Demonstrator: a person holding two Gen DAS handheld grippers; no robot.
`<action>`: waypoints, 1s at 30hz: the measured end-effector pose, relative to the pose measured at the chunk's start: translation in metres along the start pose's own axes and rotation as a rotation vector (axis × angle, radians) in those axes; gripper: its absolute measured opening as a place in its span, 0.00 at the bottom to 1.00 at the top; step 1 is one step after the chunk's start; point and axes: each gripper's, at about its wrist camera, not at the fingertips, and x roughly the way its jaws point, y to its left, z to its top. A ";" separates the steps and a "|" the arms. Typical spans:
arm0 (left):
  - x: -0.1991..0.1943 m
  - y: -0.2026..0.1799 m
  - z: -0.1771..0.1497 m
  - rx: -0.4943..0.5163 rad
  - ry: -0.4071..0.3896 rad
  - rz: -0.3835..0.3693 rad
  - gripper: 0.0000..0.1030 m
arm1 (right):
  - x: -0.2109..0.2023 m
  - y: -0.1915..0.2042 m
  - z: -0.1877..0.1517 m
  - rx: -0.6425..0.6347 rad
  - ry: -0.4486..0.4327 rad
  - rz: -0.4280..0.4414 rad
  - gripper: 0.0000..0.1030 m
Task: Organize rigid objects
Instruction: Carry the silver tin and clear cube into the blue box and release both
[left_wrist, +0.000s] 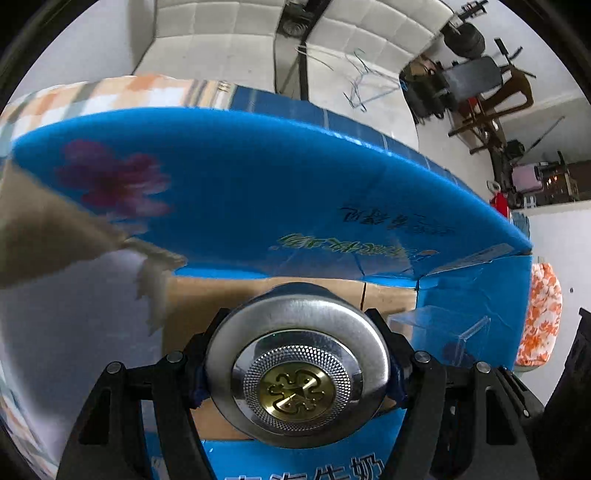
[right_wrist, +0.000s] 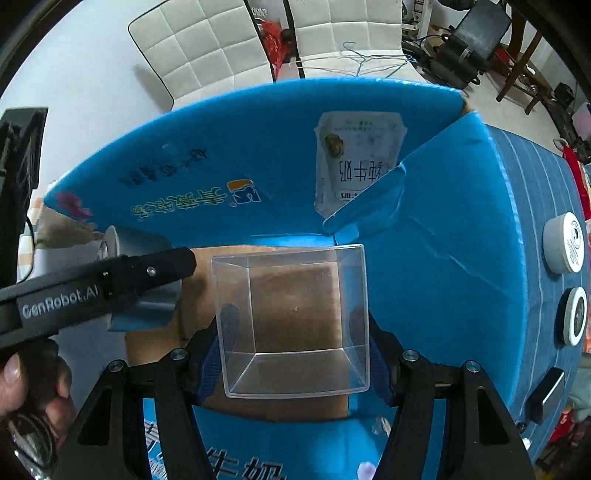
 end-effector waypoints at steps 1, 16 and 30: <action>0.002 -0.003 0.001 0.007 0.005 0.001 0.67 | 0.003 0.001 0.001 -0.008 0.000 -0.004 0.66; 0.022 -0.014 0.005 0.038 0.081 0.010 0.67 | 0.025 0.013 0.009 -0.066 0.011 -0.050 0.66; -0.016 -0.020 0.000 0.054 0.036 0.129 1.00 | 0.002 0.030 -0.002 -0.062 0.034 -0.082 0.95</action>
